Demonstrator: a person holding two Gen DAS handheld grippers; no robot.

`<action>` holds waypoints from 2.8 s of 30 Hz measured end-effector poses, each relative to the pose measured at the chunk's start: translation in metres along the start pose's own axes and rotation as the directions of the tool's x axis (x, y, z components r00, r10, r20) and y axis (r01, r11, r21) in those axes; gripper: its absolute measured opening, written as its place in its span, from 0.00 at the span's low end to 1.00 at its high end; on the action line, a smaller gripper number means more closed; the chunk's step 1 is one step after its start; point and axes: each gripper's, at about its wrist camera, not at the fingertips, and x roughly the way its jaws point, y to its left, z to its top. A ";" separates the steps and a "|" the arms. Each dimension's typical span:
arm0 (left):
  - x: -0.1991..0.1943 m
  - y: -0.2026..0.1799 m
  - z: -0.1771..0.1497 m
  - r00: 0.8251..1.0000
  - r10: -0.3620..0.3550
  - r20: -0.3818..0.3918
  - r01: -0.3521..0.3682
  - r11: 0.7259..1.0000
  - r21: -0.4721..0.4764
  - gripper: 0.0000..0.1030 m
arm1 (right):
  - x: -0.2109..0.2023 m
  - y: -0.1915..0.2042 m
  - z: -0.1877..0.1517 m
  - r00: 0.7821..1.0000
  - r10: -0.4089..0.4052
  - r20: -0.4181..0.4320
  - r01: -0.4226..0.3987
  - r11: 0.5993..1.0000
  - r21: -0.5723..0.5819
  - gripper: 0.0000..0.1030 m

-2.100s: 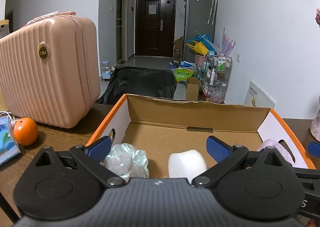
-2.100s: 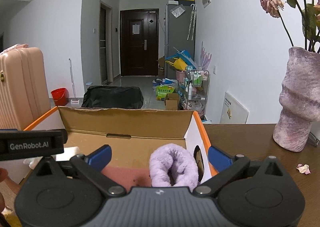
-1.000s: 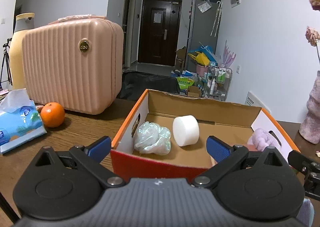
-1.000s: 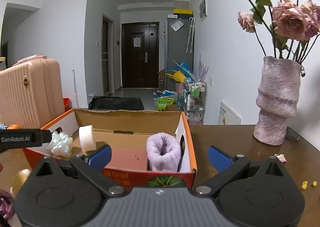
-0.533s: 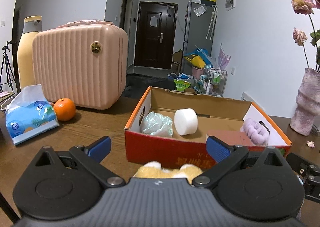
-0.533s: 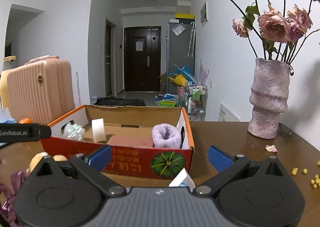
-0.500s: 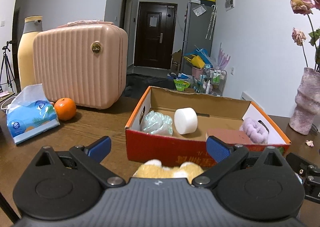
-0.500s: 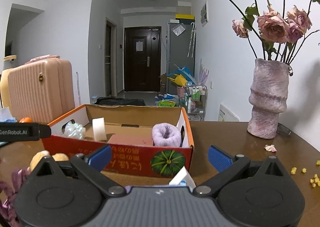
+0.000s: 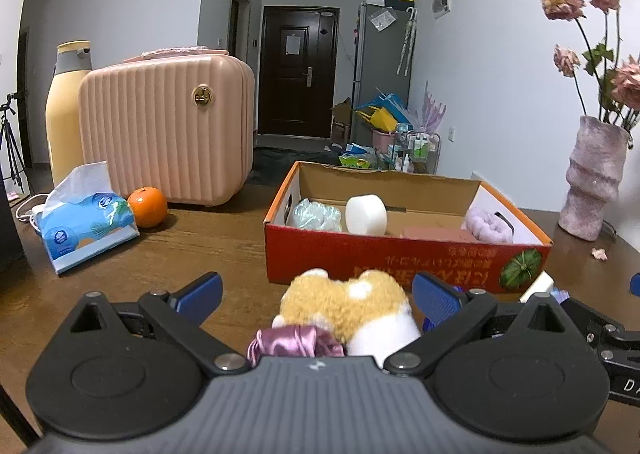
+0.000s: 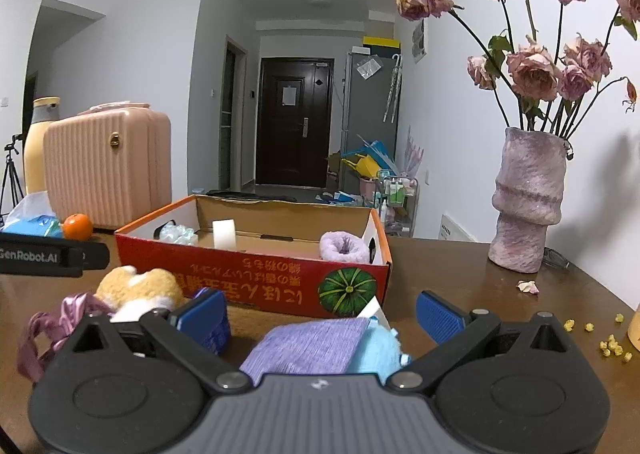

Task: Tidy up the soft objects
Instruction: 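Move both open grippers back to the remaining soft items, then lower the left gripper and close it on the pink satin scrunchie, then close the right gripper on the yellow-and-white plush toy while left holds the scrunchie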

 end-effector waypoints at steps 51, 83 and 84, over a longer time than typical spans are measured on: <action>0.028 0.019 -0.049 0.950 -0.057 -0.309 0.094 0.990 0.108 0.40 | -0.028 0.008 -0.030 0.998 -0.001 -0.056 0.001 1.000 0.008 1.00; 0.004 0.098 -0.030 0.985 0.029 -0.170 -0.011 0.994 0.108 0.35 | 0.013 0.131 -0.015 0.991 0.126 -0.044 -0.131 0.985 -0.113 1.00; 0.004 0.101 -0.029 0.985 0.032 -0.168 -0.014 0.994 0.108 0.35 | 0.016 0.134 -0.015 0.991 0.129 -0.047 -0.133 0.985 -0.114 1.00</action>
